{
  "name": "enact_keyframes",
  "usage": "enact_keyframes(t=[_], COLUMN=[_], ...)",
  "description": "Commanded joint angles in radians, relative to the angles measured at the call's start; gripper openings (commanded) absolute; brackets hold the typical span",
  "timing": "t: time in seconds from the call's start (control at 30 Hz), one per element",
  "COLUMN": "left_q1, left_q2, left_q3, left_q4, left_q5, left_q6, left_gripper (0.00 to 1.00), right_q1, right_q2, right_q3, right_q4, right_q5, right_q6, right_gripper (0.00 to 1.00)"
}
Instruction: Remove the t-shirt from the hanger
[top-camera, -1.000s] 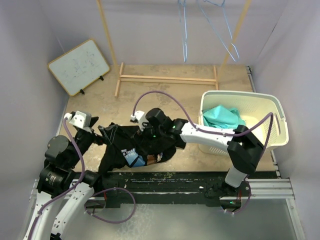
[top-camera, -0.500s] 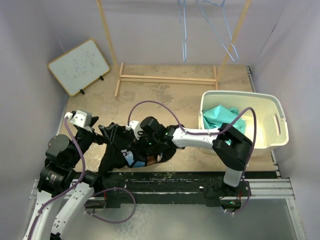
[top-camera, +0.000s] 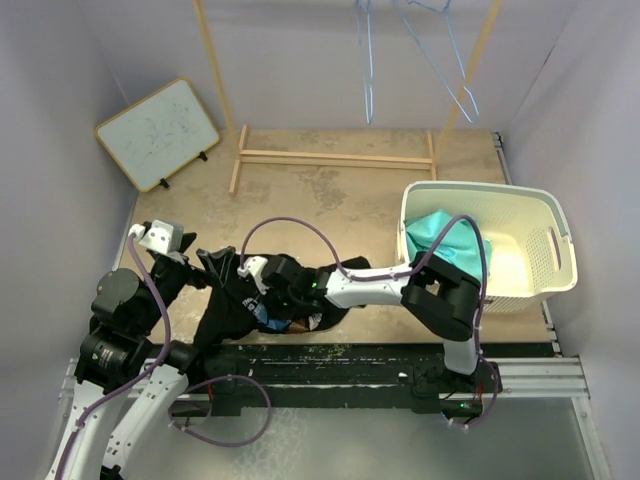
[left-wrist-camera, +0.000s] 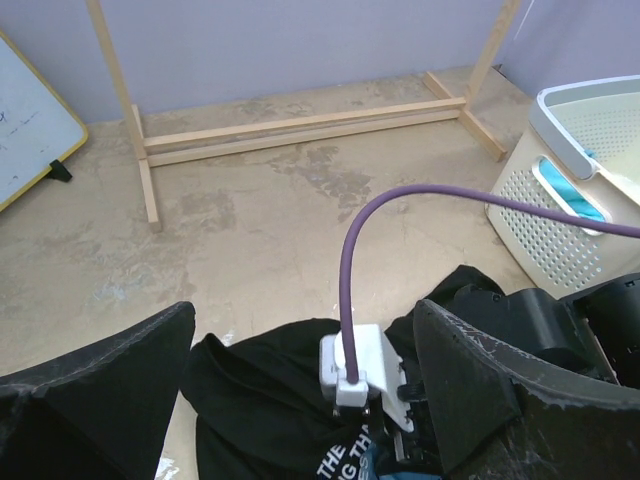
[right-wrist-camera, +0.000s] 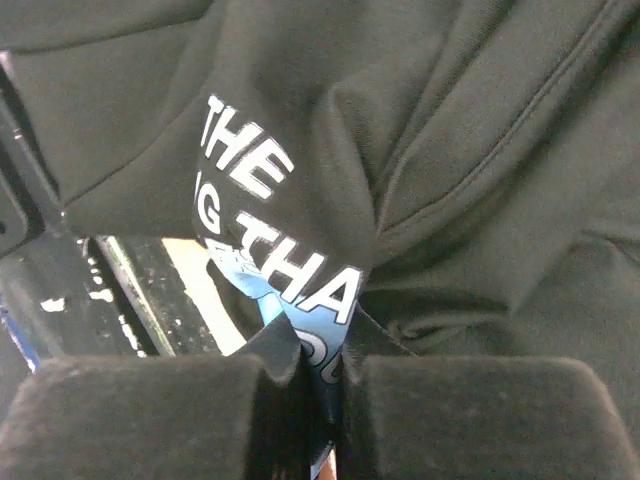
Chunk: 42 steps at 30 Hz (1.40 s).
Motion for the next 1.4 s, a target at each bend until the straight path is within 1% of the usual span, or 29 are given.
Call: enact_keyframes(t=[0.0, 0.07, 0.17, 0.23, 0.33, 0.37, 0.43, 0.53, 0.6, 0.7, 0.8, 0.93, 1.07, 1.23, 1.37], left_q1=[0.000, 0.000, 0.000, 0.000, 0.000, -0.001, 0.000, 0.000, 0.000, 0.000, 0.000, 0.000, 0.000, 0.000, 0.000], left_q2=[0.004, 0.003, 0.004, 0.007, 0.007, 0.007, 0.006, 0.009, 0.009, 0.009, 0.007, 0.007, 0.006, 0.006, -0.001], left_q3=[0.005, 0.005, 0.006, 0.007, 0.009, 0.009, 0.007, 0.007, 0.007, 0.007, 0.007, 0.007, 0.007, 0.007, 0.007], left_q4=[0.016, 0.015, 0.014, 0.012, 0.011, 0.011, 0.013, 0.013, 0.014, 0.014, 0.015, 0.016, 0.017, 0.016, 0.016], left_q5=[-0.010, -0.010, -0.011, -0.008, -0.004, -0.004, 0.002, 0.010, 0.014, 0.017, 0.020, 0.025, 0.030, 0.040, 0.040], left_q6=[-0.006, -0.008, -0.007, -0.007, -0.009, -0.008, -0.009, -0.009, -0.009, -0.009, -0.009, -0.009, -0.009, -0.011, -0.012], left_gripper=[0.93, 0.93, 0.93, 0.93, 0.93, 0.93, 0.93, 0.93, 0.93, 0.93, 0.93, 0.93, 0.93, 0.92, 0.93], right_q1=[-0.011, -0.021, -0.099, -0.213, -0.436, -0.494, -0.568, -0.631, -0.652, -0.659, -0.659, -0.659, -0.659, -0.659, -0.665], right_q2=[-0.089, -0.205, -0.399, -0.542, -0.718, -0.761, -0.818, -0.858, -0.882, -0.922, -0.951, -0.981, -0.986, -0.948, -0.933], right_q3=[0.025, 0.011, 0.023, 0.042, 0.083, 0.110, 0.197, 0.353, 0.423, 0.505, 0.549, 0.576, 0.571, 0.535, 0.486], right_q4=[-0.048, -0.052, -0.113, -0.173, -0.275, -0.322, -0.430, -0.576, -0.636, -0.681, -0.681, -0.644, -0.593, -0.579, -0.532], right_q5=[0.224, 0.299, 0.363, 0.358, 0.296, 0.304, 0.368, 0.510, 0.592, 0.737, 0.890, 1.010, 1.091, 1.104, 1.128], right_q6=[0.091, 0.094, 0.112, 0.144, 0.162, 0.155, 0.135, 0.120, 0.114, 0.100, 0.066, 0.012, -0.057, -0.079, -0.114], right_gripper=[0.00, 0.00, 0.00, 0.00, 0.00, 0.00, 0.00, 0.00, 0.00, 0.00, 0.00, 0.00, 0.00, 0.00, 0.00])
